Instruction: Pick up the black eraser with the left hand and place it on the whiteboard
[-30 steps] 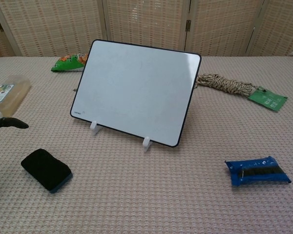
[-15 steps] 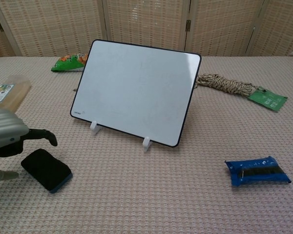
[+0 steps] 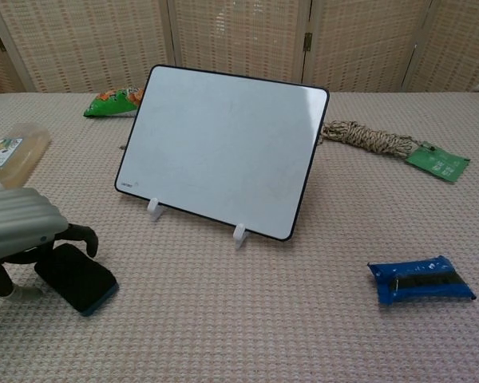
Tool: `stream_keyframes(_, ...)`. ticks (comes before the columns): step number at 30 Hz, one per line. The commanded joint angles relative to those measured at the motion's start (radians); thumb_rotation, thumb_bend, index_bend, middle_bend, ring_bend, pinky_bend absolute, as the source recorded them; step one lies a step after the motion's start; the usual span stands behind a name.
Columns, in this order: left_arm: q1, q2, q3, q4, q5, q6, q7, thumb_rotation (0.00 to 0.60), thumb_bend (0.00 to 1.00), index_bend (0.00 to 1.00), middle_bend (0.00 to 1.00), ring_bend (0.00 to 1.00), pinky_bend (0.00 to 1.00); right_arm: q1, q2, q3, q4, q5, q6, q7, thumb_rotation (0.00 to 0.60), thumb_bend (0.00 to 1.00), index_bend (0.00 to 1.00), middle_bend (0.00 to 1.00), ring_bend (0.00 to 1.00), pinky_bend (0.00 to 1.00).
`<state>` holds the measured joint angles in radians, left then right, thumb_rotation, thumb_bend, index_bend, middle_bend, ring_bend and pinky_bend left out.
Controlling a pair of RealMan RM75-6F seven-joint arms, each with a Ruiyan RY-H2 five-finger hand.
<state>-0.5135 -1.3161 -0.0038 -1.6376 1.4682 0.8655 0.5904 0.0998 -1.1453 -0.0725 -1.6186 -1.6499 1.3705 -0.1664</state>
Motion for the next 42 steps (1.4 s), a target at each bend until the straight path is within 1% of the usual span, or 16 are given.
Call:
stream_keyframes(1,-0.004,-0.015,0.006,0.023,0.024,0.022,-0.023,0.600,0.28,0.47,1.00,0.83,0.87,0.000,0.001,0.001,0.000,0.002,0.001,0.002,0.600,0.39,0.00,0.00,0.00,0.00)
stream_keyframes(3,-0.006,-0.030,0.012,0.049,0.058,0.047,-0.061,0.600,0.28,0.55,1.00,0.84,0.88,0.000,0.001,0.000,0.000,0.002,0.000,0.001,0.600,0.39,0.00,0.00,0.00,0.00)
stream_keyframes(6,-0.009,-0.050,0.026,0.094,0.117,0.088,-0.129,0.600,0.28,0.62,1.00,0.88,0.91,0.001,0.000,-0.001,-0.001,0.002,-0.001,-0.001,0.600,0.39,0.00,0.00,0.00,0.00)
stream_keyframes(11,-0.014,-0.056,0.043,0.134,0.157,0.119,-0.204,0.600,0.29,0.65,1.00,0.90,0.93,-0.001,0.000,-0.001,-0.002,0.002,0.003,-0.001,0.600,0.39,0.00,0.00,0.00,0.00)
stream_keyframes(14,-0.013,-0.055,0.040,0.141,0.185,0.168,-0.254,0.600,0.32,0.66,1.00,0.91,0.94,0.000,-0.001,-0.001,-0.002,0.002,0.003,-0.002,0.600,0.39,0.00,0.00,0.00,0.00)
stream_keyframes(17,-0.007,-0.068,0.018,0.161,0.212,0.247,-0.309,0.600,0.35,0.68,1.00,0.92,0.96,0.000,0.001,0.000,-0.002,0.003,0.004,0.001,0.600,0.39,0.00,0.00,0.00,0.00)
stream_keyframes(20,0.006,-0.119,-0.034,0.225,0.222,0.368,-0.390,0.600,0.38,0.69,1.00,0.94,0.98,-0.001,0.003,0.002,-0.002,0.006,0.007,0.006,0.600,0.39,0.00,0.00,0.00,0.00)
stream_keyframes(23,0.011,-0.181,-0.087,0.285,0.202,0.448,-0.443,0.600,0.39,0.70,1.00,0.94,0.99,0.000,0.005,0.004,-0.002,0.009,0.007,0.009,0.600,0.39,0.00,0.00,0.00,0.00)
stream_keyframes(25,0.007,-0.239,-0.124,0.338,0.188,0.493,-0.437,0.600,0.39,0.69,1.00,0.94,0.99,0.001,0.006,0.006,-0.003,0.013,0.006,0.012,0.600,0.39,0.00,0.00,0.00,0.00)
stream_keyframes(28,-0.010,-0.312,-0.166,0.382,0.154,0.508,-0.397,0.600,0.39,0.68,1.00,0.94,0.99,0.004,0.007,0.009,-0.003,0.020,0.000,0.016,0.600,0.39,0.00,0.00,0.00,0.00)
stream_keyframes(32,-0.047,-0.443,-0.233,0.465,0.116,0.550,-0.290,0.600,0.39,0.68,1.00,0.95,0.99,0.009,0.011,0.013,-0.006,0.033,-0.011,0.023,0.600,0.39,0.00,0.00,0.00,0.00)
stream_keyframes(36,-0.090,-0.524,-0.255,0.526,0.091,0.530,-0.209,0.600,0.40,0.69,1.00,0.95,0.99,0.011,0.017,0.014,-0.008,0.038,-0.015,0.034,0.600,0.39,0.00,0.00,0.00,0.00)
stream_keyframes(42,-0.148,-0.600,-0.268,0.593,0.068,0.491,-0.154,0.600,0.41,0.69,1.00,0.95,0.99,0.017,0.034,0.020,-0.010,0.059,-0.028,0.067,0.600,0.39,0.00,0.00,0.00,0.00)
